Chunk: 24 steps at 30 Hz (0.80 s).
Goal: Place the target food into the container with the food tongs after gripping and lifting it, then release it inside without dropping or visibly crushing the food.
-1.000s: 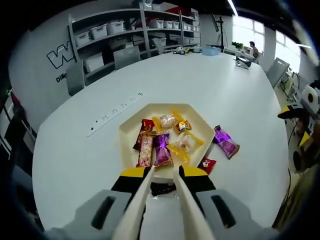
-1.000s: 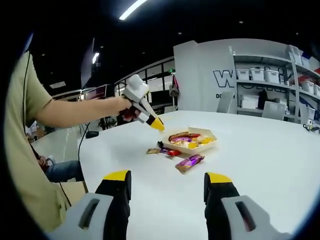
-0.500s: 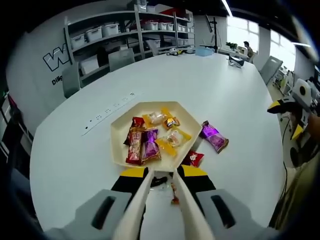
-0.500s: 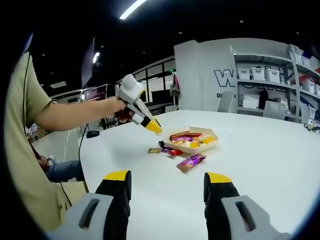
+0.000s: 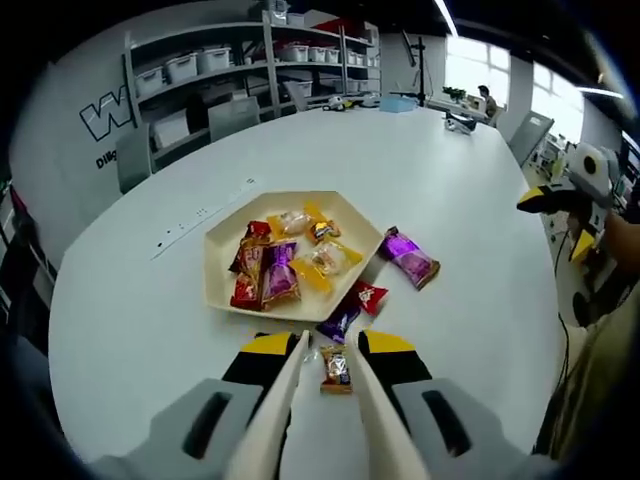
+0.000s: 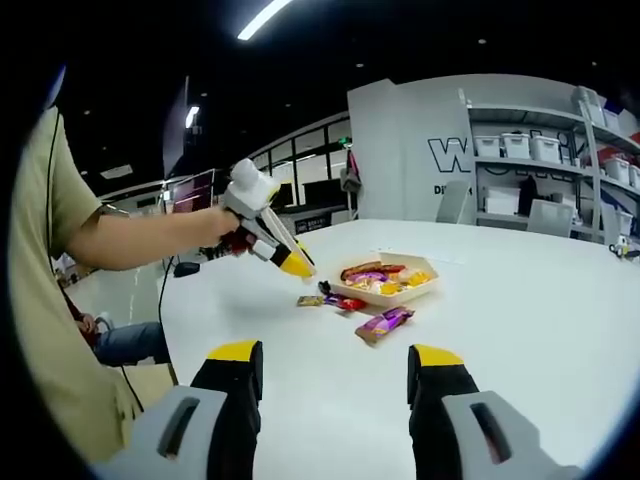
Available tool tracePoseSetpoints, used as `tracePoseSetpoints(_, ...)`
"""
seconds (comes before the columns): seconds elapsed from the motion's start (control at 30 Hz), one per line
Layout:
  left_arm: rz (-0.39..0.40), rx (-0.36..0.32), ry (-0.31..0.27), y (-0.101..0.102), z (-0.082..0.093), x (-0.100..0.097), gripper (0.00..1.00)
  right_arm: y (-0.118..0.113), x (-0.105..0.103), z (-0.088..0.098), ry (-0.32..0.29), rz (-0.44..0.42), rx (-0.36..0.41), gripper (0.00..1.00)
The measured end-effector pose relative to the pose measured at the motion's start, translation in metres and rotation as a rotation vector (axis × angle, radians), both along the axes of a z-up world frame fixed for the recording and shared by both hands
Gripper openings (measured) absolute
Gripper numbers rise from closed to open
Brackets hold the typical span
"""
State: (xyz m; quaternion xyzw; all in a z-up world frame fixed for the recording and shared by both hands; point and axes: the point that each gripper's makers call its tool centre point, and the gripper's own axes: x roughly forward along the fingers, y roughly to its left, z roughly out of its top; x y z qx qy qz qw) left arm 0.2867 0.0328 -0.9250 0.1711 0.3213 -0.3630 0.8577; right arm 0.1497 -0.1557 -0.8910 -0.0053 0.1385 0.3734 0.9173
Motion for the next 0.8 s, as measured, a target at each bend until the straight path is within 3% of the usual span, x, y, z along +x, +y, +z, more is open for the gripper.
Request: tracePoseSetpoints(0.8,0.044,-0.015,0.055,0.005,-0.029,-0.011,0.24,0.002,0.002,-0.001,0.007,0.006,0.002,0.56)
